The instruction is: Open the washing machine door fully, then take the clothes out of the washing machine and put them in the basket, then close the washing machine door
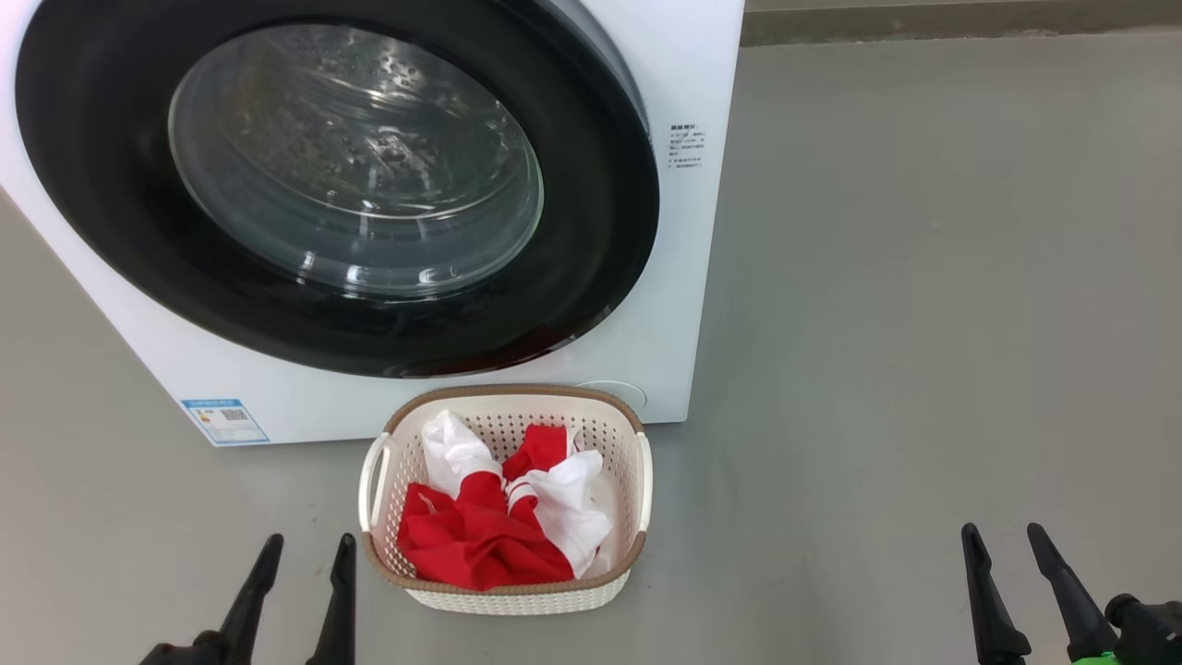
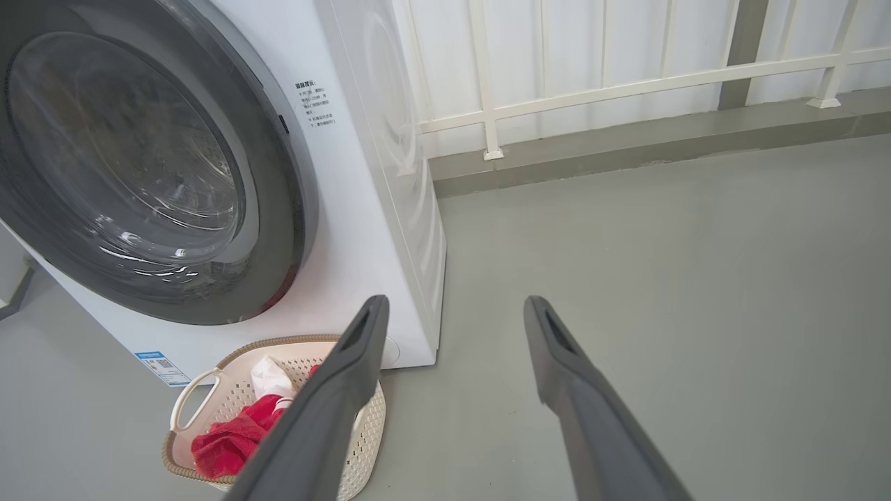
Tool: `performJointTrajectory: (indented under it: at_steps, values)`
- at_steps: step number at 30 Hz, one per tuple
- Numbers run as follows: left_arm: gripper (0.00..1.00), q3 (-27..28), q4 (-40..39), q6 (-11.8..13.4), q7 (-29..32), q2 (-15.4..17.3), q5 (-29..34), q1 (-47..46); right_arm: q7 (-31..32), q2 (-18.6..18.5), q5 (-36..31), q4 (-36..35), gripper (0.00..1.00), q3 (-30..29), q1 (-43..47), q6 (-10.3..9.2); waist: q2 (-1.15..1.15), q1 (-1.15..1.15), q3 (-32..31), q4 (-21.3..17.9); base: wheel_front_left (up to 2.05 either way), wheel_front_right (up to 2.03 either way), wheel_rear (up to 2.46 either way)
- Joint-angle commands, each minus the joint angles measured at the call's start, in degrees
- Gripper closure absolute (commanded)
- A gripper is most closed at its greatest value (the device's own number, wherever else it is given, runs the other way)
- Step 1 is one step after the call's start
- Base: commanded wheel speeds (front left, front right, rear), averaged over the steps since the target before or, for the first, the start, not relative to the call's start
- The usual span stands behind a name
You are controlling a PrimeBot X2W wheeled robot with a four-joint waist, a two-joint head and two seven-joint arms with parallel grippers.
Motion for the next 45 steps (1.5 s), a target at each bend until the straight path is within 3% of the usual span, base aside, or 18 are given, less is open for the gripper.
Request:
performJointTrajectory:
  at_steps: [1,2,13,18,45]
  values:
    - [0.00,1.80,-1.55,-0.32,-0.46,1.06,-0.06,-0.41,-0.35,-0.71,0.14,-1.17,0.00,1.09,-0.31,-0.06,0.00,0.00,-0.14,0.10,0.00,0.00,0.00]
    - [1.00,0.00,0.05,0.00,0.00,0.04,-0.02,0.02,0.01,0.15,0.01,0.05,1.00,0.02,0.03,0.00,0.00,0.00,-0.13,0.08,0.00,0.00,0.00]
    - [1.00,0.05,2.92,0.06,1.52,-0.93,-4.42,-0.31,1.26,1.33,4.02,2.83,1.00,0.49,-0.66,0.00,0.00,0.13,-0.36,-0.15,0.00,0.00,0.00]
    - [1.00,0.28,3.03,0.05,2.30,-0.93,-7.50,-0.69,2.09,1.33,6.84,2.84,1.00,0.45,-1.28,-0.01,0.00,0.01,-0.29,-0.30,0.00,0.00,0.00]
    - [1.00,1.56,3.34,-0.04,6.46,-0.99,-23.42,-2.55,6.48,1.36,21.47,2.60,1.00,0.13,-4.37,-0.02,0.00,0.00,-0.53,-1.10,0.00,0.00,0.00]
